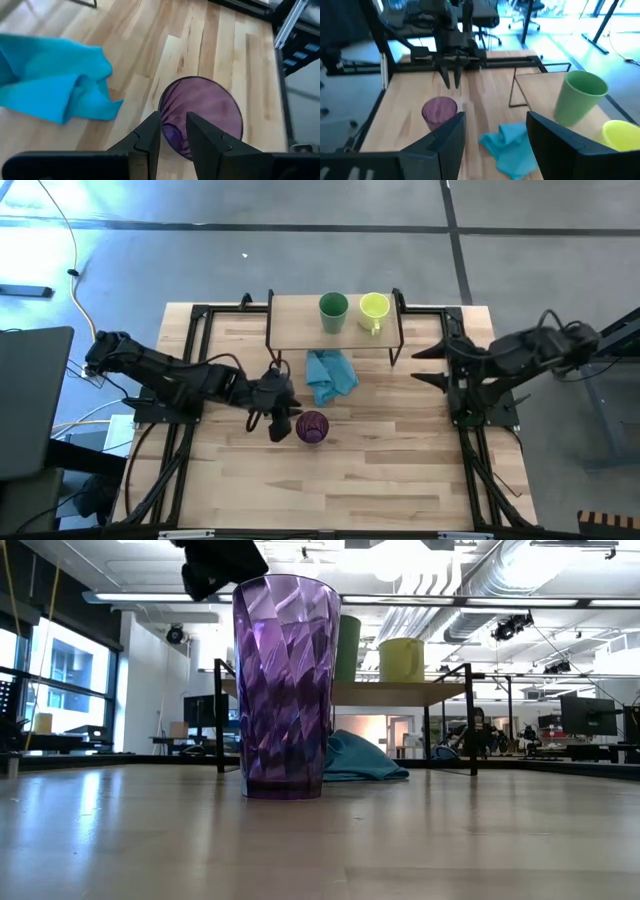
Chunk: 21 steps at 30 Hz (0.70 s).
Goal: Stack small to large cups/mugs on shelf
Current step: Put the purple transparent cup on the shelf
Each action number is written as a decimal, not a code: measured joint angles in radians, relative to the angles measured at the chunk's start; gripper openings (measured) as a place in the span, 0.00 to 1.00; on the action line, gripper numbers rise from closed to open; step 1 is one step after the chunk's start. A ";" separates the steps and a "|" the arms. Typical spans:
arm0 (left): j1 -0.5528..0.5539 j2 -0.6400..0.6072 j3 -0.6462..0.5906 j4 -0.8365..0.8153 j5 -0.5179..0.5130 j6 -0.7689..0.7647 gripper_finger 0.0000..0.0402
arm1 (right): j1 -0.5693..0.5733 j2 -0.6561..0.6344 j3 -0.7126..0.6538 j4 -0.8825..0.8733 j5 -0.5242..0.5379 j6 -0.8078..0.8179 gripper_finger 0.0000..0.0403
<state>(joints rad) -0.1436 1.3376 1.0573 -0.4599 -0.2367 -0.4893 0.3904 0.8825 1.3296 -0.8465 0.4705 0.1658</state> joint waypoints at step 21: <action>0.091 0.059 0.001 0.036 0.204 -0.227 0.44 | 0.000 -0.198 -0.654 0.634 -0.088 0.153 0.49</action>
<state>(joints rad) -0.0525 1.3968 1.0580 -0.4234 -0.0322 -0.7162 0.3901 0.6849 0.6760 -0.2122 0.3822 0.3184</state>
